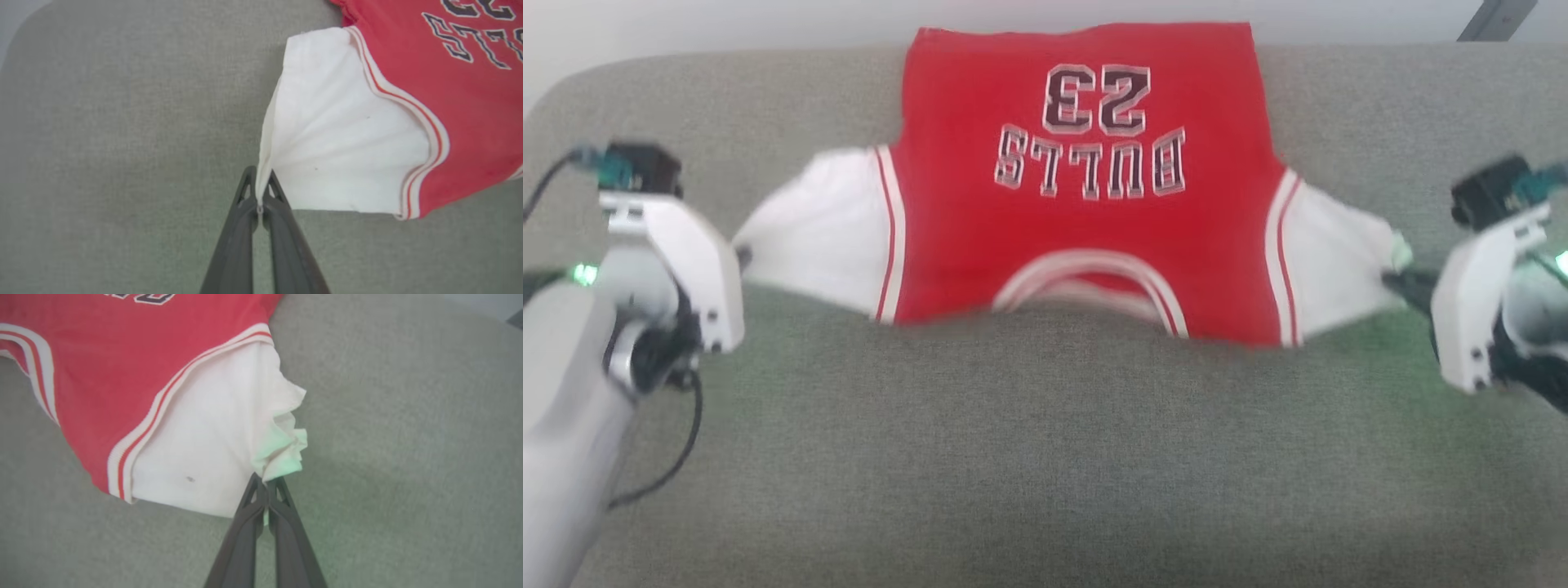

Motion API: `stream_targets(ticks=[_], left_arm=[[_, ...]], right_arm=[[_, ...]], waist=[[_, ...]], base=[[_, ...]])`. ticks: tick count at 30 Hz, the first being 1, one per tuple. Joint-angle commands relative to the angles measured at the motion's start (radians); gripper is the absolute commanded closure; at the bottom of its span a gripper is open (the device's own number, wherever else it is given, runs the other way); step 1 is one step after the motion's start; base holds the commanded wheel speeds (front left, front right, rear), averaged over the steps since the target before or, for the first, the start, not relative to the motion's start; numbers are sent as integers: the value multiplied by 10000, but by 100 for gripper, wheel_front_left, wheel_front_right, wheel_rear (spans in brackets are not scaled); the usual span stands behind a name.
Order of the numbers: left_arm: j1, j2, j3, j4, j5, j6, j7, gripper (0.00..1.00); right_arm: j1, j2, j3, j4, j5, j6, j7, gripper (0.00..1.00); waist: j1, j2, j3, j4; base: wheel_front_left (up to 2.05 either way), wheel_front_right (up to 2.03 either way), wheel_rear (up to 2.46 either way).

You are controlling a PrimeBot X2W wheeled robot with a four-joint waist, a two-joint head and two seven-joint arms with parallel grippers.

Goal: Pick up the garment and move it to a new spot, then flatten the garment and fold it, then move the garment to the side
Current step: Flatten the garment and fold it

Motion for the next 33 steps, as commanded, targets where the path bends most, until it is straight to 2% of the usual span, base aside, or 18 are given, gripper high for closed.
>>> stream_targets(ticks=[1,6,9,12,15,19,20,25,26,27,28,29,30,33], left_arm=[[342,233,88,-347,-148,190,110,100],[2689,1409,642,-3655,-716,1734,917,100],[4096,2072,1006,-5738,-949,2760,1300,100],[5365,2578,1348,-7399,-1133,3733,1446,100],[6308,2866,1602,-8494,-1248,4346,1360,100],[6975,2901,1712,-9078,-1265,4616,1151,100],[7107,2920,1626,-9118,-1139,4617,1071,100],[7030,2544,1459,-8836,-1060,4429,746,100],[7030,2544,1459,-8836,-1060,4429,746,100],[6981,2488,1433,-8743,-1018,4383,655,100],[6941,2411,1410,-8652,-988,4338,542,100],[6917,2307,1398,-8574,-975,4275,421,100],[6897,2187,1397,-8511,-990,4234,288,100],[6902,1999,1359,-8313,-951,4076,-15,100]], right_arm=[[300,-166,-130,-208,46,-19,163,100],[2177,-751,-1164,-1816,354,-19,1184,100],[3421,-856,-2029,-2773,389,-19,1828,100],[4681,-680,-3034,-3629,190,-19,2411,100],[5826,-130,-4016,-4440,-282,-19,2811,100],[6764,753,-4909,-5098,-1208,-17,3305,100],[6998,1196,-5087,-5263,-1642,-17,3461,100],[6912,1997,-5178,-4725,-2585,-17,3309,100],[6912,1997,-5178,-4725,-2585,-17,3309,100],[6815,2029,-5120,-4575,-2765,-17,3212,82],[6753,2140,-5044,-4433,-2827,-17,3124,55],[6714,2302,-5030,-4262,-2847,-19,3022,8],[6667,2367,-5041,-4132,-2956,-17,2948,0],[6551,2471,-4983,-3993,-3013,-22,2811,0]], waist=[[0,0,-41,-19],[0,0,-163,-59],[0,0,-155,-45],[0,0,-103,-21],[0,0,-34,20],[0,0,70,88],[0,0,79,107],[0,0,76,118],[0,0,76,118],[0,0,68,114],[0,0,54,106],[0,0,37,94],[0,0,25,90],[0,0,-8,69]], base=[[0,0,0],[0,0,0],[0,0,0],[0,0,0],[0,0,0],[0,0,0],[0,0,0],[0,0,0],[0,0,0],[0,0,0],[0,0,0],[0,0,0],[0,0,0],[0,0,0]])
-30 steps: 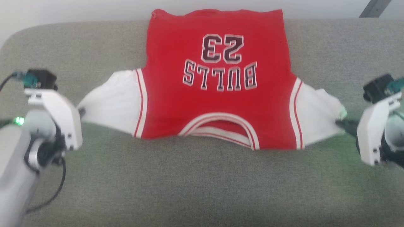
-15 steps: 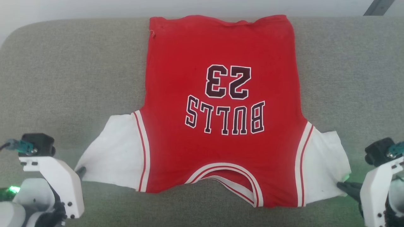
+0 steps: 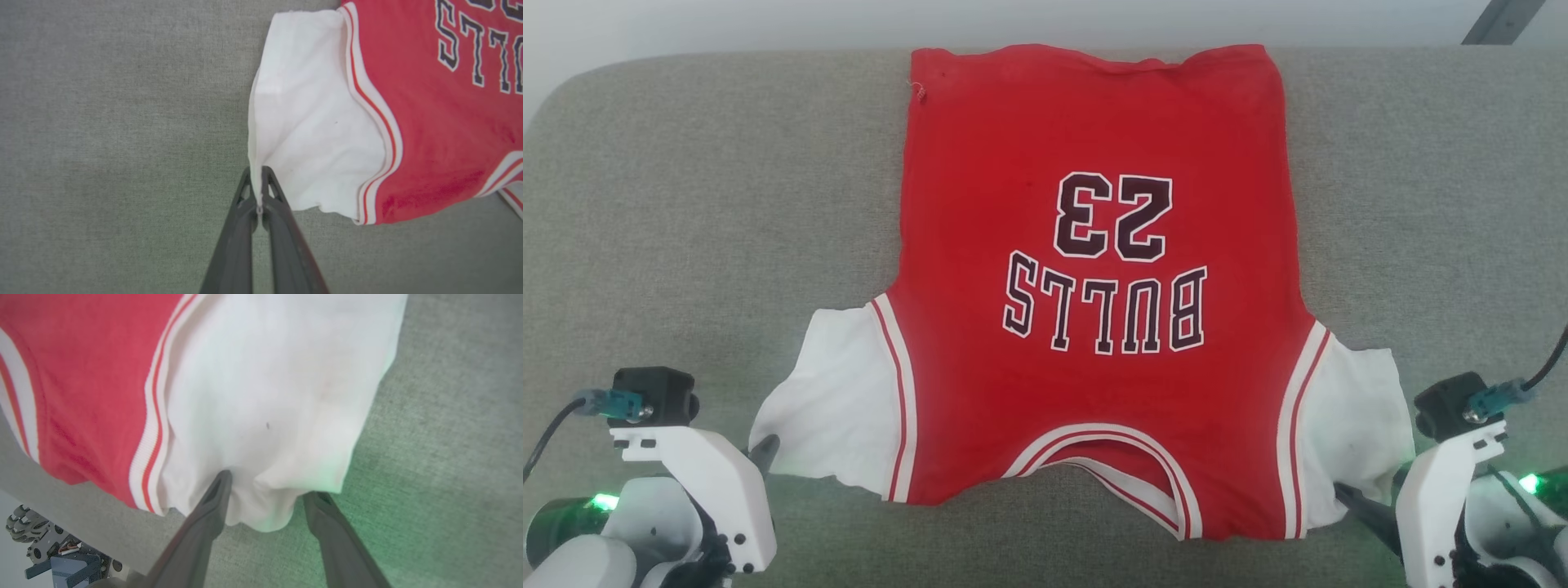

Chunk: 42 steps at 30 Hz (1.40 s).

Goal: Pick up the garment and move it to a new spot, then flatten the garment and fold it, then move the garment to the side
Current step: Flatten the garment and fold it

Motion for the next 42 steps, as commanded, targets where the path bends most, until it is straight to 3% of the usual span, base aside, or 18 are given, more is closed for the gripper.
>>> stream_targets(ticks=[1,11,17,27,37,42], left_arm=[[-56,-72,18,52,88,-54,-160,100],[-246,-423,75,109,256,-287,-978,100],[-405,-719,-9,118,337,-327,-1233,100],[-1455,-1466,-622,378,489,-787,-1254,100],[-2712,-2376,-1285,1151,680,-1492,-1390,100],[-3071,-2737,-1493,1546,702,-1775,-1505,100]], right_arm=[[-113,-35,-13,70,-119,-27,-95,0],[-656,320,-1282,-1652,-230,-20,-311,0],[-2148,770,-1721,-1544,-986,-18,-1032,0],[-5924,504,-1531,1640,-1695,-15,-1960,0],[-9435,-134,-1401,5967,-2344,-18,-1470,0],[-10420,-350,-1520,7386,-2849,-18,-1100,0]], waist=[[0,-1,-4,-10],[0,-1,217,-44],[0,-1,522,45],[0,-1,1431,1134],[0,-1,2507,2588],[0,-1,2836,3061]], base=[[0,0,0],[0,0,0],[0,0,0],[0,0,0],[0,0,0],[0,0,0]])
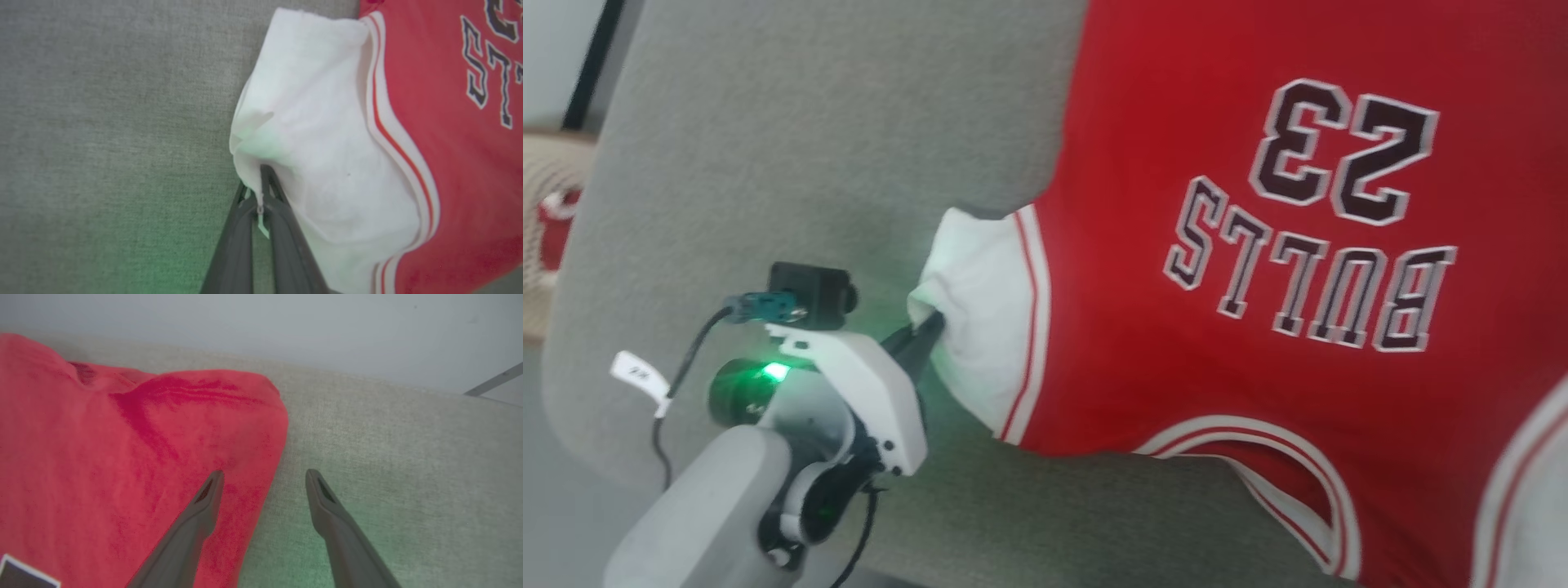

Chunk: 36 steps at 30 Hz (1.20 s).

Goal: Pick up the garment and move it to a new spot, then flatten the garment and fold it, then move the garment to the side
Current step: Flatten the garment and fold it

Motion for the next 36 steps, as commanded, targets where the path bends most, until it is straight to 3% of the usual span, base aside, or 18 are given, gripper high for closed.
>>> stream_targets(ticks=[1,9,10,11,12,17,22,30,36], left_arm=[[-158,-88,-55,56,78,-68,-46,100],[-436,-594,-335,914,-39,-470,-272,100],[-422,-621,-320,1010,-62,-503,-307,100],[-422,-641,-299,1097,-91,-509,-346,100],[-426,-670,-281,1164,-131,-522,-370,100],[-386,-544,-94,1440,-226,-566,-536,100],[-184,-203,178,1505,-218,-445,-735,100],[302,383,624,1293,-340,-190,-866,100],[582,758,786,1039,-332,32,-763,100]], right_arm=[[-105,-17,-18,185,-53,-8,108,0],[-338,148,-645,2930,-785,-11,2192,0],[-279,229,-721,3188,-872,-12,2449,20],[-267,267,-822,3360,-965,-12,2616,87],[-277,355,-746,3424,-1083,-12,2800,100],[-488,455,-514,3006,-1185,-5,2837,100],[-168,765,720,1644,-361,-2,2632,100],[2462,38,2112,-1867,1915,-8,3012,100],[5038,-130,1674,-4986,2885,-10,3732,100]], waist=[[0,0,370,418],[0,0,636,890],[0,0,637,892],[0,0,638,885],[0,0,629,870],[0,0,468,551],[0,0,121,-114],[0,0,-530,-1214],[0,0,-829,-1845]], base=[[0,0,0],[0,0,0],[0,0,0],[0,0,0],[0,0,0],[0,0,0],[0,0,0],[0,0,0],[0,0,0]])
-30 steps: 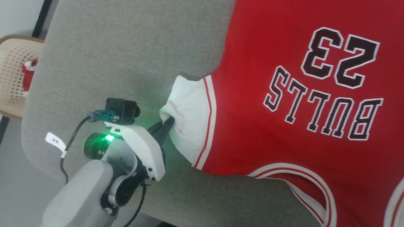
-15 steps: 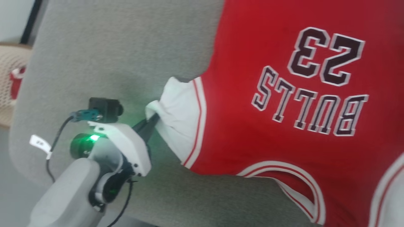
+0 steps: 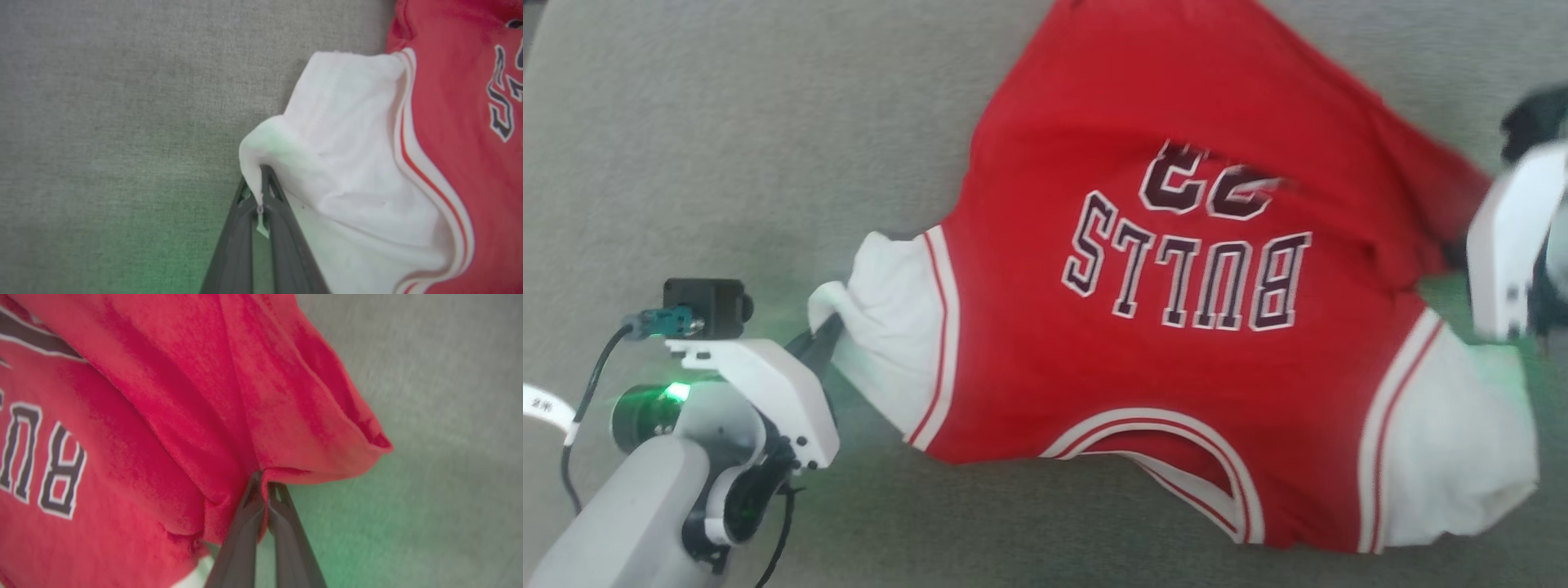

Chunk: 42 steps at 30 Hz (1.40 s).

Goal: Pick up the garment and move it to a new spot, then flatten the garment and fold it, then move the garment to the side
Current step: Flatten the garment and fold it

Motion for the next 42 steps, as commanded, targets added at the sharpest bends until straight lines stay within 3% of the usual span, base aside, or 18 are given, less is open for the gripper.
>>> stream_targets(ticks=[1,6,9,13,17,18,19,24,35,42], left_arm=[[239,106,61,-57,-106,120,41,100],[387,308,167,-282,-135,275,116,100],[367,342,185,-400,-134,332,137,100],[354,311,147,-505,-134,366,162,100],[336,305,129,-495,-130,371,135,100],[327,298,115,-477,-124,365,129,100],[331,292,106,-459,-122,361,119,100],[426,294,125,-474,-136,283,-25,100],[672,331,75,-652,-112,496,-35,100],[345,20,-198,-650,-31,367,5,100]], right_arm=[[1212,92,-195,-699,101,-12,356,100],[3438,542,-1077,-3068,38,-12,1026,100],[4632,1157,-1708,-4094,-207,-12,1203,100],[5748,1954,-2287,-4568,-559,-13,975,100],[6061,2390,-2454,-4115,-1026,-17,214,100],[6030,2381,-2402,-3992,-1130,-23,3,23],[6000,2439,-2382,-3830,-1121,-24,-146,0],[5718,2178,-2197,-3970,-1236,-30,-696,0],[4642,2090,-2040,-5917,-1229,-12,-896,0],[2907,1725,-1680,-5423,-1351,-12,-1375,0]], waist=[[0,0,-259,-411],[0,0,-348,-722],[0,0,-360,-785],[0,0,-307,-812],[0,0,-264,-851],[0,0,-264,-857],[0,0,-278,-870],[0,0,-391,-944],[0,0,-578,-945],[0,0,-489,-401]], base=[[0,0,0],[0,0,0],[0,0,0],[0,0,0],[0,0,0],[0,0,0],[0,0,0],[0,0,0],[0,0,0],[0,0,0]])
